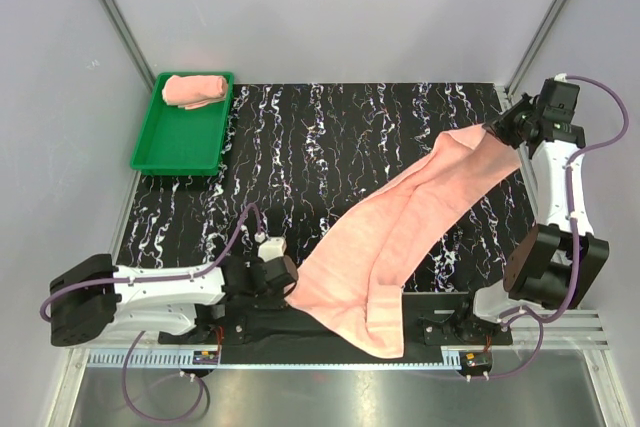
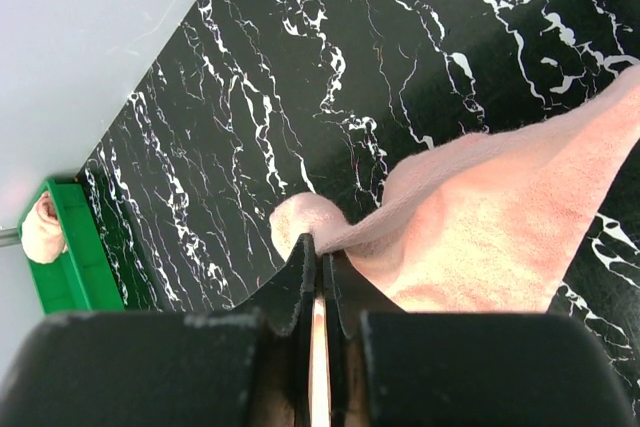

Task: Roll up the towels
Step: Flatten the towel

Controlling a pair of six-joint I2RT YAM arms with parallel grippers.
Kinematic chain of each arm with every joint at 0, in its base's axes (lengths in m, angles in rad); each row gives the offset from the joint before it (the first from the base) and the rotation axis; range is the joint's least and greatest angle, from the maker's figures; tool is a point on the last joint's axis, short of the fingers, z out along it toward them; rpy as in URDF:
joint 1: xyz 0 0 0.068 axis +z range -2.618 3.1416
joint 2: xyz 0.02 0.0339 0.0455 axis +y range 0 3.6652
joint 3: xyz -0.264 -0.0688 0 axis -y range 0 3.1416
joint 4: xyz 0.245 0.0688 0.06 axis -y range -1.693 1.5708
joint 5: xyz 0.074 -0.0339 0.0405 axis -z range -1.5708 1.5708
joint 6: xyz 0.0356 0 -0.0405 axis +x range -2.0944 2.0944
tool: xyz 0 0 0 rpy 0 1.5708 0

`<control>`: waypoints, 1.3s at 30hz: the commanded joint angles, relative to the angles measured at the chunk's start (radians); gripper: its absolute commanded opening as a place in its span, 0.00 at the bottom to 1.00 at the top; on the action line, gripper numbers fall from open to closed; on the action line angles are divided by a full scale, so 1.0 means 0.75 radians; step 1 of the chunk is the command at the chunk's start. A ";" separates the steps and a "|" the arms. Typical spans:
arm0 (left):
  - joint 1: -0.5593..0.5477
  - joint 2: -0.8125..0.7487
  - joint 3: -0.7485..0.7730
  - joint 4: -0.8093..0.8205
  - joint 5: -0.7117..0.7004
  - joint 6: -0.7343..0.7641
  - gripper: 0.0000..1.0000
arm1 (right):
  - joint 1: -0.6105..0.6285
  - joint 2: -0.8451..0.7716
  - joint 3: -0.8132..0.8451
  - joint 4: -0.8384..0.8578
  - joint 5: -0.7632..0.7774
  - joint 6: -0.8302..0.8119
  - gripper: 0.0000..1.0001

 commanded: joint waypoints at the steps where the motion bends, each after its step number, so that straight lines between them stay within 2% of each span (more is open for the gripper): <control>1: -0.009 -0.031 0.004 0.144 -0.093 -0.023 0.00 | -0.002 -0.086 0.000 -0.008 0.028 -0.030 0.00; 9: -0.005 -0.440 0.109 -0.226 -0.298 -0.015 0.00 | -0.002 -0.204 0.016 -0.059 -0.037 0.007 0.00; 18: -0.007 -0.633 0.109 -0.239 -0.384 0.073 0.00 | -0.002 -0.335 0.082 -0.147 -0.074 0.027 0.00; 19: -0.005 -0.629 0.119 -0.257 -0.396 0.047 0.09 | -0.002 -0.343 0.086 -0.155 -0.070 0.015 0.00; 20: -0.007 -0.617 0.113 -0.267 -0.390 0.038 0.39 | -0.002 -0.348 0.090 -0.171 -0.068 0.011 0.00; 23: -0.005 -0.493 0.072 -0.155 -0.308 0.073 0.71 | -0.002 -0.354 0.076 -0.171 -0.072 0.007 0.00; 24: -0.007 -0.454 0.048 -0.116 -0.284 0.091 0.73 | -0.002 -0.358 0.057 -0.165 -0.076 0.009 0.00; 29: -0.007 -0.157 0.041 0.039 -0.224 0.108 0.75 | -0.002 -0.360 0.006 -0.145 -0.085 0.009 0.00; 33: -0.007 -0.032 0.070 0.076 -0.202 0.112 0.71 | -0.002 -0.358 0.010 -0.161 -0.072 -0.010 0.00; 36: -0.007 0.017 0.088 0.082 -0.183 0.102 0.62 | -0.002 -0.358 0.008 -0.157 -0.076 -0.010 0.00; 37: -0.005 0.025 0.090 0.095 -0.163 0.100 0.52 | -0.002 -0.360 0.008 -0.157 -0.078 -0.012 0.00; 39: -0.009 0.044 0.091 0.101 -0.142 0.089 0.46 | -0.002 -0.354 0.008 -0.159 -0.072 -0.012 0.00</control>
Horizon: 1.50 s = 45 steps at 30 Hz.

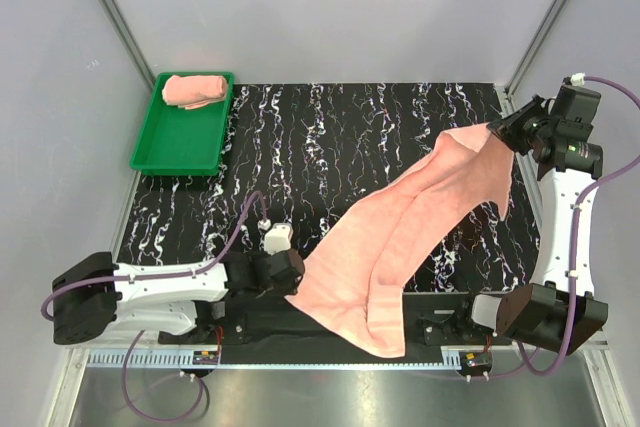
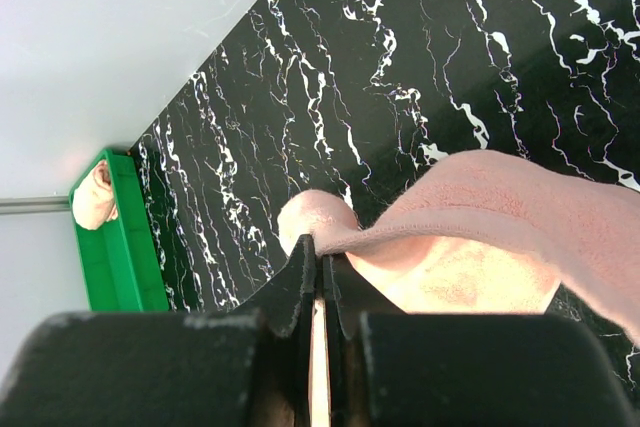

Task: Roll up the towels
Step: Flatten the towel

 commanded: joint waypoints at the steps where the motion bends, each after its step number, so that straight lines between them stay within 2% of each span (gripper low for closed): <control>1: -0.004 0.042 0.004 0.028 0.094 -0.022 0.40 | -0.002 -0.021 0.007 0.025 -0.023 -0.025 0.00; 6: -0.018 0.058 -0.029 0.042 0.122 -0.045 0.24 | -0.002 -0.011 -0.005 0.027 -0.019 -0.025 0.00; 7: -0.024 0.066 -0.039 0.065 0.133 -0.045 0.19 | -0.002 -0.013 -0.009 0.031 -0.021 -0.023 0.00; 8: -0.026 0.083 -0.045 0.085 0.137 -0.039 0.06 | -0.002 -0.013 -0.015 0.037 -0.021 -0.021 0.00; 9: -0.030 0.095 -0.058 0.102 0.143 -0.035 0.00 | -0.002 -0.013 -0.017 0.039 -0.021 -0.023 0.00; 12: -0.036 0.117 -0.036 0.116 0.133 -0.006 0.00 | -0.002 -0.011 -0.026 0.041 -0.019 -0.021 0.00; 15: -0.038 0.056 0.042 0.008 0.061 0.032 0.00 | -0.002 -0.011 -0.003 0.019 -0.017 -0.028 0.00; 22: -0.030 -0.299 0.369 -0.546 -0.296 0.141 0.00 | -0.002 -0.127 0.070 -0.061 -0.015 -0.015 0.00; 28: -0.030 -0.555 0.694 -0.843 -0.556 0.309 0.00 | -0.002 -0.315 0.079 -0.161 -0.005 0.003 0.00; 29: -0.030 -0.578 0.768 -0.864 -0.583 0.335 0.00 | -0.002 -0.368 0.077 -0.177 0.026 0.009 0.00; 33: -0.028 -0.649 0.852 -0.841 -0.706 0.578 0.00 | -0.002 -0.465 0.020 -0.206 0.122 0.042 0.00; 37: 0.018 -0.548 0.883 -0.643 -0.816 0.850 0.00 | -0.002 -0.349 -0.099 -0.170 0.102 0.077 0.00; 38: 0.065 -0.511 0.881 -0.582 -0.788 0.920 0.00 | -0.002 -0.279 -0.120 -0.149 0.096 0.091 0.00; 39: 0.240 -0.472 0.881 -0.460 -0.616 1.048 0.00 | -0.002 -0.250 -0.144 -0.123 0.094 0.103 0.00; 41: 0.486 -0.364 0.863 -0.351 -0.327 1.127 0.00 | -0.002 -0.171 -0.201 -0.047 0.114 0.128 0.00; 42: 0.718 -0.323 0.850 -0.253 -0.066 1.155 0.00 | -0.004 -0.146 -0.214 -0.024 0.122 0.136 0.00; 45: 0.955 -0.102 0.834 -0.128 0.221 1.149 0.00 | -0.006 -0.034 -0.265 0.074 0.167 0.159 0.00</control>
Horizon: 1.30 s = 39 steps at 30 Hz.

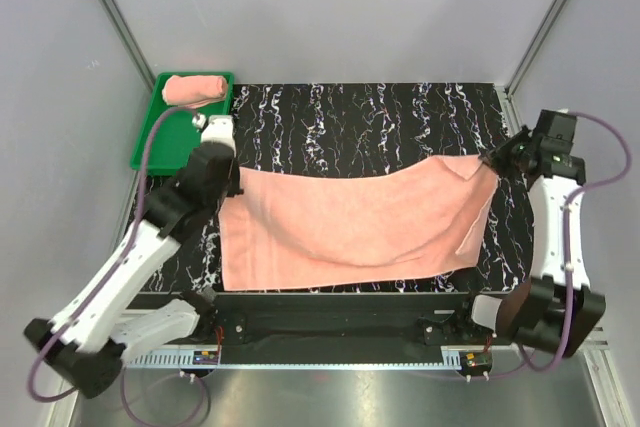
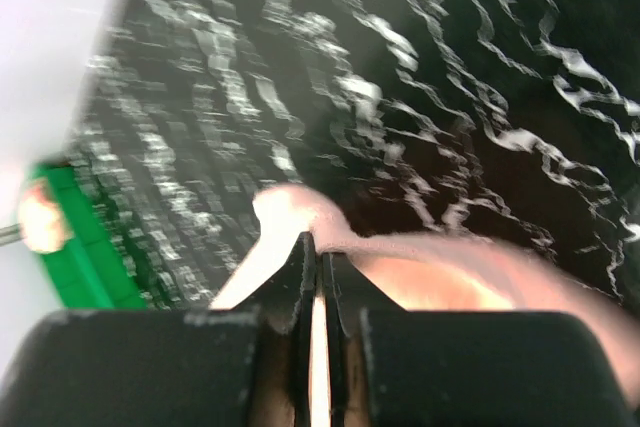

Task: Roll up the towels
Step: Flatten the towel

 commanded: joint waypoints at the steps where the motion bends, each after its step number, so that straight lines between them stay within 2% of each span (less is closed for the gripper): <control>1: 0.328 0.270 -0.005 0.266 0.535 0.126 0.00 | -0.006 0.075 -0.039 0.174 0.075 0.047 0.00; 3: 0.462 0.404 0.086 0.240 0.786 0.040 0.00 | -0.012 0.195 -0.053 0.211 0.083 0.049 0.00; 6: 0.501 0.605 0.168 0.297 0.802 0.031 0.00 | -0.024 0.357 -0.043 0.256 0.088 0.041 0.00; 9: 0.506 0.811 0.311 0.260 0.759 0.037 0.00 | -0.026 0.486 -0.022 0.315 0.096 0.041 0.00; 11: 0.512 0.944 0.397 0.254 0.745 0.044 0.00 | -0.031 0.596 0.026 0.319 0.116 0.035 0.04; 13: 0.522 1.058 0.469 0.252 0.742 0.035 0.00 | -0.039 0.674 0.088 0.317 0.118 0.029 0.19; 15: 0.526 1.124 0.514 0.238 0.728 0.029 0.00 | -0.047 0.774 0.125 0.309 0.114 0.017 0.27; 16: 0.526 1.173 0.547 0.238 0.716 0.029 0.00 | -0.055 0.825 0.147 0.319 0.112 0.015 0.43; 18: 0.532 1.212 0.571 0.244 0.665 0.031 0.00 | -0.063 0.867 0.168 0.323 0.116 0.014 0.47; 19: 0.536 1.247 0.596 0.242 0.649 0.031 0.00 | -0.069 0.877 0.174 0.333 0.130 0.017 0.58; 22: 0.561 1.319 0.663 0.187 0.565 0.019 0.00 | -0.076 0.908 0.207 0.313 0.177 0.006 0.79; 23: 0.569 1.329 0.672 0.172 0.550 0.015 0.00 | -0.080 0.900 0.209 0.311 0.178 -0.004 0.83; 28: 0.606 1.274 0.613 0.135 0.432 -0.077 0.00 | -0.080 0.734 0.080 0.331 0.198 -0.020 0.85; 29: 0.606 1.260 0.606 0.127 0.413 -0.091 0.06 | -0.078 0.647 0.052 0.342 0.198 -0.020 0.85; 30: 0.606 1.229 0.598 0.103 0.352 -0.116 0.16 | -0.078 0.599 0.019 0.348 0.188 -0.024 0.85; 33: 0.608 1.158 0.555 0.078 0.280 -0.157 0.59 | -0.065 0.431 -0.071 0.346 0.157 -0.047 0.86; 34: 0.608 1.137 0.535 0.078 0.284 -0.161 0.82 | -0.061 0.395 -0.106 0.342 0.135 -0.053 0.86; 35: 0.606 1.121 0.525 0.076 0.292 -0.167 0.94 | -0.053 0.329 -0.122 0.336 0.131 -0.061 0.86; 36: 0.604 1.076 0.510 0.080 0.313 -0.177 0.99 | -0.043 0.298 -0.141 0.340 0.118 -0.063 0.86; 39: 0.575 0.962 0.435 0.092 0.331 -0.185 0.99 | -0.012 0.221 -0.202 0.358 0.049 -0.069 0.86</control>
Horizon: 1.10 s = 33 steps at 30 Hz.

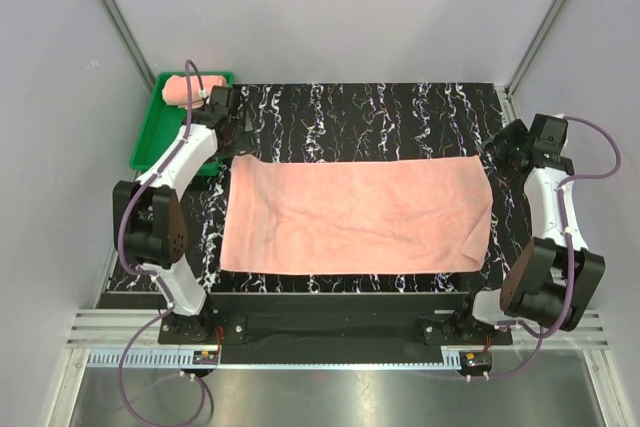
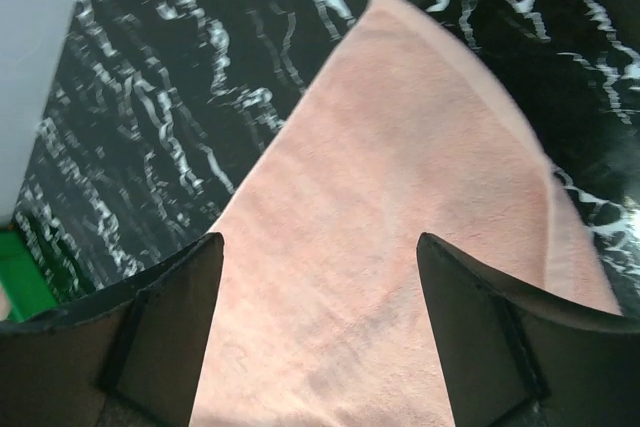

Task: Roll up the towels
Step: Flatten the towel

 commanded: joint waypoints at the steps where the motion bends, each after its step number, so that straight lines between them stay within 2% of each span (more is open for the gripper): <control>1: -0.038 -0.201 -0.097 0.021 -0.033 -0.034 0.99 | 0.041 -0.060 -0.086 0.050 -0.131 -0.040 0.84; 6: -0.138 -0.456 -0.339 0.090 0.001 -0.090 0.99 | 0.049 0.005 -0.090 0.107 -0.286 -0.075 0.75; 9: -0.142 -0.556 -0.604 0.176 0.075 -0.141 0.99 | 0.051 0.156 -0.023 0.134 -0.390 -0.081 0.70; 15: -0.142 -0.643 -0.862 0.393 0.189 -0.198 0.99 | 0.051 0.498 0.163 0.109 -0.424 -0.083 0.67; 20: -0.142 -0.569 -0.869 0.456 0.218 -0.200 0.98 | 0.051 0.666 0.208 0.175 -0.397 -0.005 0.63; 28: -0.138 -0.449 -0.842 0.508 0.196 -0.192 0.98 | 0.041 0.897 0.427 0.122 -0.289 -0.022 0.58; 33: -0.138 -0.367 -0.795 0.520 0.165 -0.178 0.97 | 0.033 0.969 0.533 0.073 -0.205 -0.003 0.56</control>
